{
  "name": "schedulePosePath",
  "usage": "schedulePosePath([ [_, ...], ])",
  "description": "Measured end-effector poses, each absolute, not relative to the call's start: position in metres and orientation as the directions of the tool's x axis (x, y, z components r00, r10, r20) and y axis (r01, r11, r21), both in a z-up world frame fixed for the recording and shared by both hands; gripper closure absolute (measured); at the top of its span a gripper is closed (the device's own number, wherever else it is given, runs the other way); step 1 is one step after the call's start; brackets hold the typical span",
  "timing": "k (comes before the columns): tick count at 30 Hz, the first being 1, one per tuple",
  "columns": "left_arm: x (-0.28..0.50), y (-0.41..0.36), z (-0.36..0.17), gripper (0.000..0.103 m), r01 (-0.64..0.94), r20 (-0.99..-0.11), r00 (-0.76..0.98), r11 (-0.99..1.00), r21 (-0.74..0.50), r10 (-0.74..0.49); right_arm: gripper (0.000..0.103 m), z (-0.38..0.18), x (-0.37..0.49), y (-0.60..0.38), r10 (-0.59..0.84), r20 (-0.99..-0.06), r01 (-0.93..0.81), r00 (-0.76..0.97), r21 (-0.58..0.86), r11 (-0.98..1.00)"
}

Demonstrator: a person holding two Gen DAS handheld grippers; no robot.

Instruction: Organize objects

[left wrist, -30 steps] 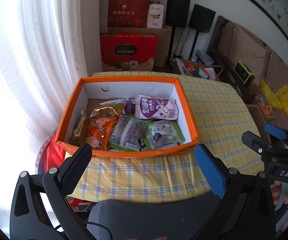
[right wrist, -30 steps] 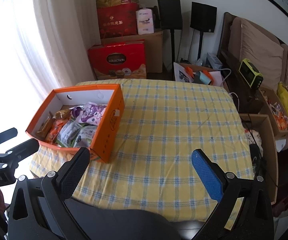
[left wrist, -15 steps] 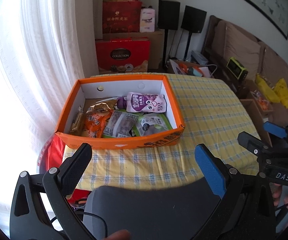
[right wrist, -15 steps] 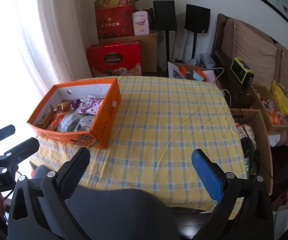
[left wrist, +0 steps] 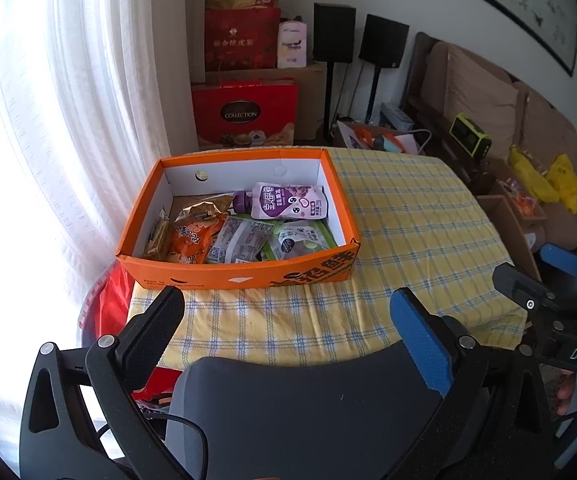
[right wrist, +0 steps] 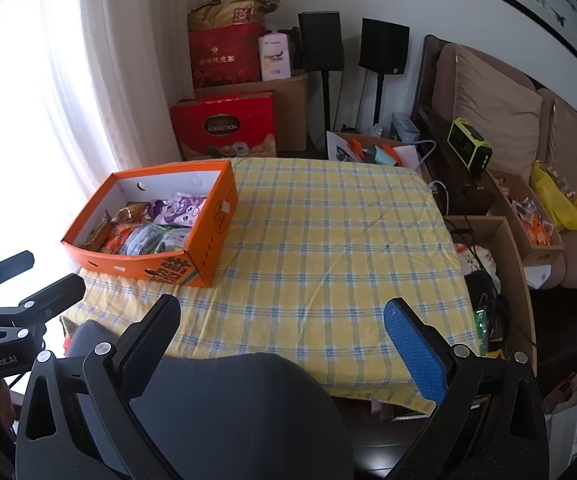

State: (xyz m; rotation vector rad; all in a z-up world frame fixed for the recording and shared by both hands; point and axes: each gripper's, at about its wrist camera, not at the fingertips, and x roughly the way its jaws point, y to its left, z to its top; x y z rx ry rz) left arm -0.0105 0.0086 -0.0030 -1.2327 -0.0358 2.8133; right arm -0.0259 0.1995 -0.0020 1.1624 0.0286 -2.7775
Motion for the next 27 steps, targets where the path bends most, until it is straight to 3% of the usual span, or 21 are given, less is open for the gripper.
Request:
schedulePosePath([
  [27, -0.0095, 0.0067, 0.0012, 0.000, -0.053, -0.742, -0.665, -0.997, -0.063, 0.082, 0.001, 0.0030, -0.0169, 0.1995, -0.109, -0.690, 0.123, -0.716, 0.029, -0.992],
])
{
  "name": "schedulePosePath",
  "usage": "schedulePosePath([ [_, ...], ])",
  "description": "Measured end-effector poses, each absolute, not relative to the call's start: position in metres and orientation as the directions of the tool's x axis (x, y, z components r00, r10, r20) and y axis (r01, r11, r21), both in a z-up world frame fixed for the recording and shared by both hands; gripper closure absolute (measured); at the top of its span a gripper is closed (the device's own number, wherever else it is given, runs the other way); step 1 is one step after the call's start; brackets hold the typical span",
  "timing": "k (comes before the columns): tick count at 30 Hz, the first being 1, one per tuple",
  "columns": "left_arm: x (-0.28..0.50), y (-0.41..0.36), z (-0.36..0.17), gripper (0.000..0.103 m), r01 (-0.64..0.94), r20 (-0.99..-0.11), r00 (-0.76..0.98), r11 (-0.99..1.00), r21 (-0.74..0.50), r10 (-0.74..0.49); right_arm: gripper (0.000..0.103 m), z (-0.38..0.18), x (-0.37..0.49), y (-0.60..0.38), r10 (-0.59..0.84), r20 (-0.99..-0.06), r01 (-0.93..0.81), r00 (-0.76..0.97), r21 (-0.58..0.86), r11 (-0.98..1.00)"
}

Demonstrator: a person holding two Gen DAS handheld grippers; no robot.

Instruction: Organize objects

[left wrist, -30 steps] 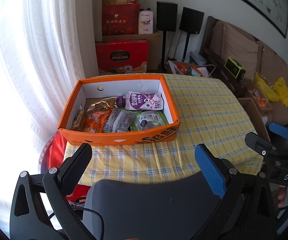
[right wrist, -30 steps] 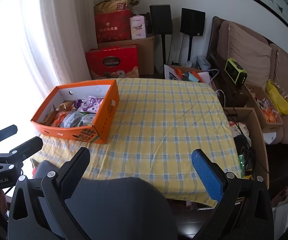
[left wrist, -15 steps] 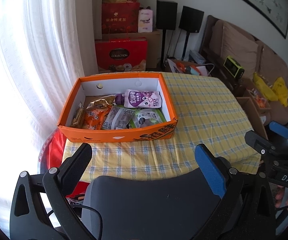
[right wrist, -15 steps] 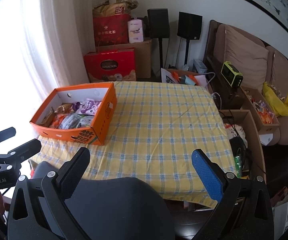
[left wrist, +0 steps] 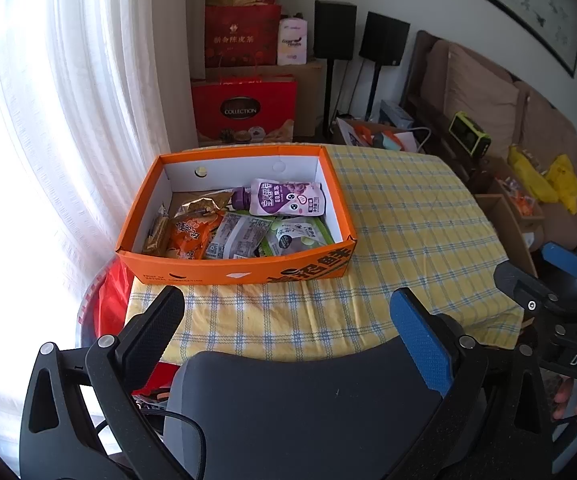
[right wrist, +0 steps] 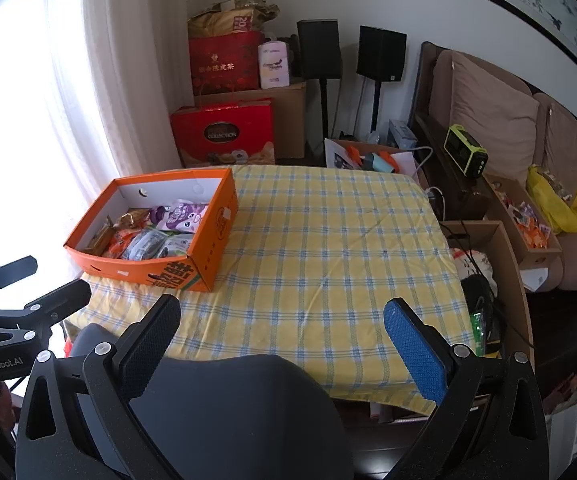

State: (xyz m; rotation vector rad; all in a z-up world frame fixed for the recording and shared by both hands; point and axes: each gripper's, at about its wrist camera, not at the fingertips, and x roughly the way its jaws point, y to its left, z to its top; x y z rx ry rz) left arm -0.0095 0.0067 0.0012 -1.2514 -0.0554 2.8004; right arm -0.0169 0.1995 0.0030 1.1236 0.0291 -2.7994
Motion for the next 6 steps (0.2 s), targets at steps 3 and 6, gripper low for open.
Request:
schedulePosePath([
  [3, -0.0096, 0.0073, 0.0011, 0.000, -0.054, -0.742, -0.665, -0.996, -0.064, 0.084, 0.001, 0.0032, -0.0166, 0.1996, -0.109, -0.689, 0.123, -0.716, 0.029, -0.992],
  [6, -0.0101, 0.0082, 0.0007, 0.000, -0.054, -0.743, -0.664, -0.997, -0.063, 0.083, 0.001, 0.0033, -0.0165, 0.1998, -0.109, -0.689, 0.123, -0.716, 0.029, -0.992],
])
